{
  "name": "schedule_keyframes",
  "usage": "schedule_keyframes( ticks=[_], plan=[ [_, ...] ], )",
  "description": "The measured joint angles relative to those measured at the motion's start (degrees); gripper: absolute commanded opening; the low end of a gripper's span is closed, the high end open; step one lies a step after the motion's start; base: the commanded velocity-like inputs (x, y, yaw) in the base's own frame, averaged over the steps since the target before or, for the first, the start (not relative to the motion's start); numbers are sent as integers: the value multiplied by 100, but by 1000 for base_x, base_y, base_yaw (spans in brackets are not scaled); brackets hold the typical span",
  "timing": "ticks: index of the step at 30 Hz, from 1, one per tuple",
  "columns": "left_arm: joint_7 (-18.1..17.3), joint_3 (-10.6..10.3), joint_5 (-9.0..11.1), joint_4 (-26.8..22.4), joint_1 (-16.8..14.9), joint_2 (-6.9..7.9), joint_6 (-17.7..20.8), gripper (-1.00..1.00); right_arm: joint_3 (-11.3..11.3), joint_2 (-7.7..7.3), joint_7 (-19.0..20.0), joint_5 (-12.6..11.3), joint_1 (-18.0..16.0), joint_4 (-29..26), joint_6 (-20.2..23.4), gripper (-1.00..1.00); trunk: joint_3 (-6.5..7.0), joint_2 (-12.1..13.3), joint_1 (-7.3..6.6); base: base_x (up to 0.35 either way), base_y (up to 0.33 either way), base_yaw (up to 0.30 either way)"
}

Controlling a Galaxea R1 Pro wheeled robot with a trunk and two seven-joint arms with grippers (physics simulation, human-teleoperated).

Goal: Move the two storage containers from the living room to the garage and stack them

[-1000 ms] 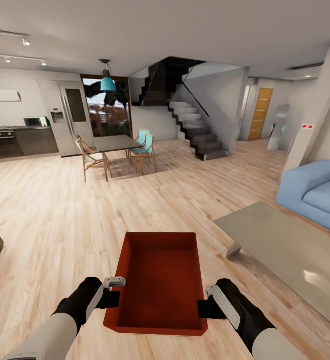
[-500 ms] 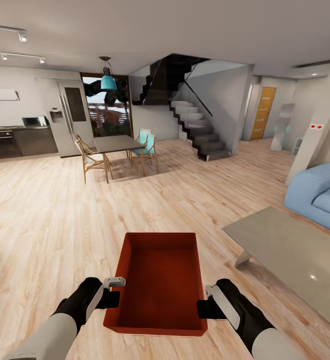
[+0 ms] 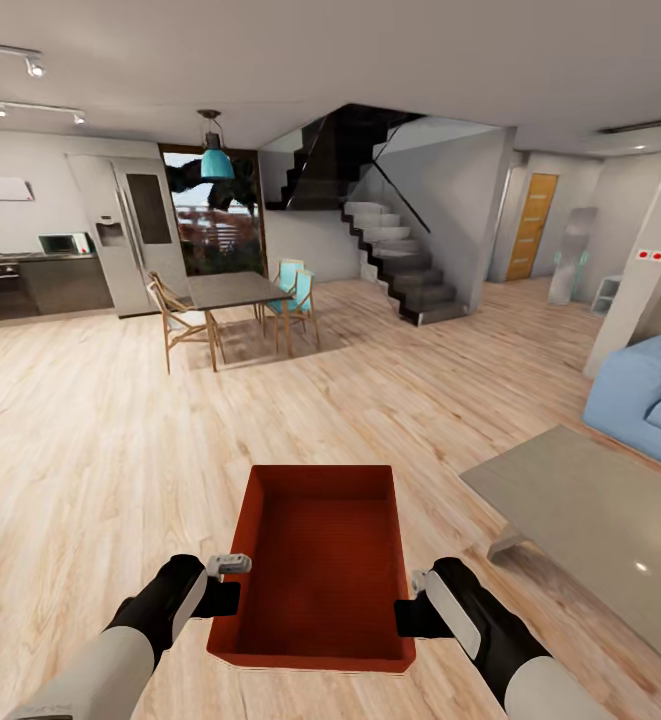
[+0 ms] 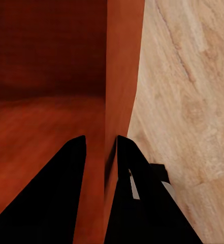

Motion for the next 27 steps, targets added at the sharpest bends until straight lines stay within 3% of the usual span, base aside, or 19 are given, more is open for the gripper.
schedule_keyframes(
  ticks=[27],
  plan=[
    [4, -4, 5, 3, -2, -2, -1, -100, -1, -6, -4, -17, 1, 0, -2, -100, 0, 0, 0, 320, 92, 0]
  ],
)
